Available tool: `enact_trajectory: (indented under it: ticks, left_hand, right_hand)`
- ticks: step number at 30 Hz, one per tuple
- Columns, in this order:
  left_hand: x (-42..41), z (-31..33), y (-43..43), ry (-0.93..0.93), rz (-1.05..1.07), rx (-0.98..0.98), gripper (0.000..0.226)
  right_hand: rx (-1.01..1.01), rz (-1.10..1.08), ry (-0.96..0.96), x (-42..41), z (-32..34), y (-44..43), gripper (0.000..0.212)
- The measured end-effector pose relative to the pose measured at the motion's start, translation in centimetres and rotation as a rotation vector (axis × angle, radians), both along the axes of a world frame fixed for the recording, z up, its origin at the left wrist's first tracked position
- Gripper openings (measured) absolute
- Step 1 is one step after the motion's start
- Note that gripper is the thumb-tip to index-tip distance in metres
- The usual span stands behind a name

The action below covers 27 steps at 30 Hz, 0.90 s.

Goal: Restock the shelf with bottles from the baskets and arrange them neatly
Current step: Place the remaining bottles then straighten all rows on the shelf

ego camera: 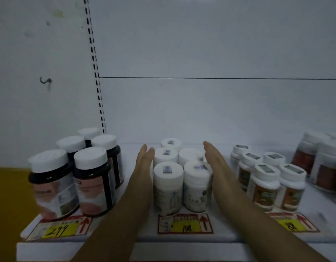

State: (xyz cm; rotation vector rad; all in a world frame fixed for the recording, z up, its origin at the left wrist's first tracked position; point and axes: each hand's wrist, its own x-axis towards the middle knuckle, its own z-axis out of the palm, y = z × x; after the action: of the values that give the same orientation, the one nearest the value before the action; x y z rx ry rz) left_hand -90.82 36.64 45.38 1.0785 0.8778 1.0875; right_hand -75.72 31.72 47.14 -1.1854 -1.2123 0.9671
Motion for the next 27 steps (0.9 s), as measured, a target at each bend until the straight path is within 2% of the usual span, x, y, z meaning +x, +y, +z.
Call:
enact_trajectory:
  ticks: [2,5,9,11,14,17,20,23,27]
  left_hand:
    - [0.2,-0.3,0.3,-0.032,-0.087,0.005,0.069]
    - [0.5,-0.6,0.6,-0.009,-0.047,0.052,0.081]
    - [0.5,-0.3,0.1,0.031,-0.027,0.097,0.062]
    - [0.5,-0.1,-0.2,0.034,-0.018,0.085,0.06]
    - [0.4,0.0,-0.3,0.043,-0.024,0.091,0.065]
    - [0.4,0.3,-0.5,0.068,-0.03,0.087,0.085]
    - [0.5,0.7,-0.8,0.07,-0.02,0.088,0.072]
    - [0.6,0.5,-0.6,0.078,-0.015,0.089,0.056]
    - [0.8,0.5,-0.7,0.078,-0.03,0.125,0.057]
  right_hand:
    - [-0.022,0.06,0.112,-0.1,-0.6,0.2,0.027]
    - [0.024,-0.011,0.028,-0.1,-1.1,0.2,0.021]
    - [0.042,-0.025,0.002,-0.1,-0.9,-0.4,0.054]
    - [0.114,-0.135,-0.136,0.1,0.0,-0.5,0.062]
    - [0.233,-0.297,-0.407,0.1,3.6,1.1,0.042]
    - [0.179,-0.185,-0.716,-0.9,7.2,5.0,0.035]
    - [-0.031,-0.036,-1.003,-2.0,8.4,8.7,0.036]
    - [-0.148,0.093,-1.014,-2.0,8.0,10.1,0.028]
    - [-0.098,0.132,-1.04,-1.6,7.5,10.6,0.028]
